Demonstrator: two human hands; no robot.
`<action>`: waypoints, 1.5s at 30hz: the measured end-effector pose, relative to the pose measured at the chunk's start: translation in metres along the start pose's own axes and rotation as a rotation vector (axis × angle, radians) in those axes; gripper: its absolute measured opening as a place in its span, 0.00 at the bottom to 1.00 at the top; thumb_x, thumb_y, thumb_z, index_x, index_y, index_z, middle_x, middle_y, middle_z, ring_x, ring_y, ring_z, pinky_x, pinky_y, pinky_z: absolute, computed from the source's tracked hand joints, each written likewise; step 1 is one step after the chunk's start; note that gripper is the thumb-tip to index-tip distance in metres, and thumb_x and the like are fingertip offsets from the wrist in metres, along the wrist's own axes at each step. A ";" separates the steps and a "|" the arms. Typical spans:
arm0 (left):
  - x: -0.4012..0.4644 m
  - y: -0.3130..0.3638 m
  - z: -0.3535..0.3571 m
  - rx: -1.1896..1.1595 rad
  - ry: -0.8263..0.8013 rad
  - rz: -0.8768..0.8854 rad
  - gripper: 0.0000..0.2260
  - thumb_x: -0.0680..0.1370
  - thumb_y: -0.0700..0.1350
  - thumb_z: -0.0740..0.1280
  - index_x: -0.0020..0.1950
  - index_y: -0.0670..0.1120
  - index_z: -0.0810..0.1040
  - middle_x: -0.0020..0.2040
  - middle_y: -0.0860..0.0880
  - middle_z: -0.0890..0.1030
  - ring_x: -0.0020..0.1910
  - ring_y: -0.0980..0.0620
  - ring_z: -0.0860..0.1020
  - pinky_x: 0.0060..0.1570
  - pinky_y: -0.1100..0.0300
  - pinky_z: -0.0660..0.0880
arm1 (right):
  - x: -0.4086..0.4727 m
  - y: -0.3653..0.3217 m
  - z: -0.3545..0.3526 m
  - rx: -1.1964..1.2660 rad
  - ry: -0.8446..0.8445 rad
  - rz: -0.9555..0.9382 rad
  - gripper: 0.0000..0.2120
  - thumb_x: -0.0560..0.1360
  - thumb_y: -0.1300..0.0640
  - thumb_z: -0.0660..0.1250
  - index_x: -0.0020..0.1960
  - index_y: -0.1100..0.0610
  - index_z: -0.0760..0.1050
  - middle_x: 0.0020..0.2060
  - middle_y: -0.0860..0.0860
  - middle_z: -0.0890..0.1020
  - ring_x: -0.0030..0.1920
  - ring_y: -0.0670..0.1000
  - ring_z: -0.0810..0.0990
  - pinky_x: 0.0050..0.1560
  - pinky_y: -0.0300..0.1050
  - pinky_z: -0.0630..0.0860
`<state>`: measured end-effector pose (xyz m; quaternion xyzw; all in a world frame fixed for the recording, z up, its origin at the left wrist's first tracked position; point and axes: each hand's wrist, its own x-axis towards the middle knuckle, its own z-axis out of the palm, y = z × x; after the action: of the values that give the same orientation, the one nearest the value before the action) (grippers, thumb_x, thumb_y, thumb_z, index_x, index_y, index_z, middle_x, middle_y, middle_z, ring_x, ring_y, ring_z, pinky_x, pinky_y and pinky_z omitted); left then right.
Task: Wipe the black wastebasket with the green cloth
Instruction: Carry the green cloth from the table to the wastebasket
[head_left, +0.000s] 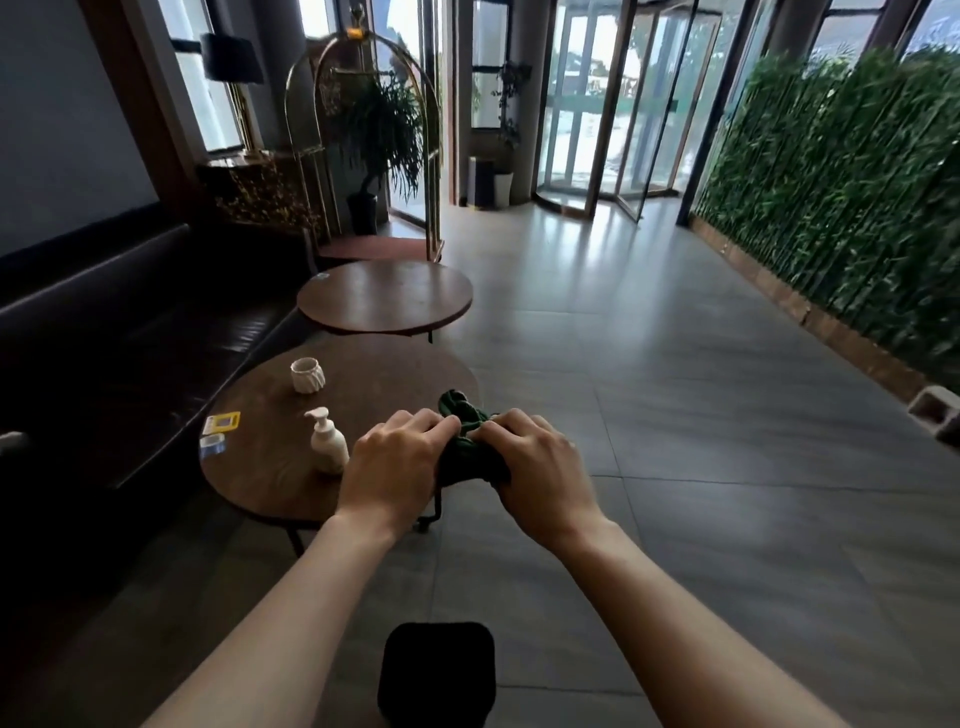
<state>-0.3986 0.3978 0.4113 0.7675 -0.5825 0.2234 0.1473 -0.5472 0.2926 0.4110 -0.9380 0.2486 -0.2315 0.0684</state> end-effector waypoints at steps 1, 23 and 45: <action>-0.008 -0.004 0.005 -0.022 -0.001 -0.001 0.10 0.70 0.49 0.76 0.49 0.52 0.79 0.44 0.54 0.83 0.39 0.48 0.82 0.33 0.54 0.75 | -0.004 -0.005 0.007 0.003 -0.009 0.011 0.17 0.79 0.57 0.71 0.66 0.49 0.78 0.60 0.50 0.80 0.56 0.57 0.79 0.51 0.57 0.80; -0.180 -0.048 0.136 -0.162 -0.194 -0.075 0.05 0.76 0.45 0.71 0.52 0.51 0.79 0.50 0.54 0.84 0.47 0.46 0.81 0.38 0.54 0.76 | -0.113 -0.055 0.195 0.114 -0.199 0.183 0.17 0.76 0.61 0.71 0.64 0.50 0.80 0.60 0.49 0.81 0.56 0.56 0.79 0.52 0.55 0.80; -0.290 -0.038 0.426 -0.197 -0.181 -0.075 0.08 0.74 0.42 0.74 0.50 0.50 0.81 0.49 0.53 0.84 0.46 0.46 0.82 0.38 0.52 0.79 | -0.202 0.059 0.479 0.201 -0.082 0.203 0.19 0.71 0.66 0.74 0.59 0.52 0.83 0.57 0.50 0.84 0.54 0.58 0.82 0.50 0.54 0.81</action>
<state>-0.3529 0.4415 -0.1013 0.7875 -0.5835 0.0894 0.1771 -0.5043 0.3484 -0.1072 -0.9051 0.3149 -0.2084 0.1953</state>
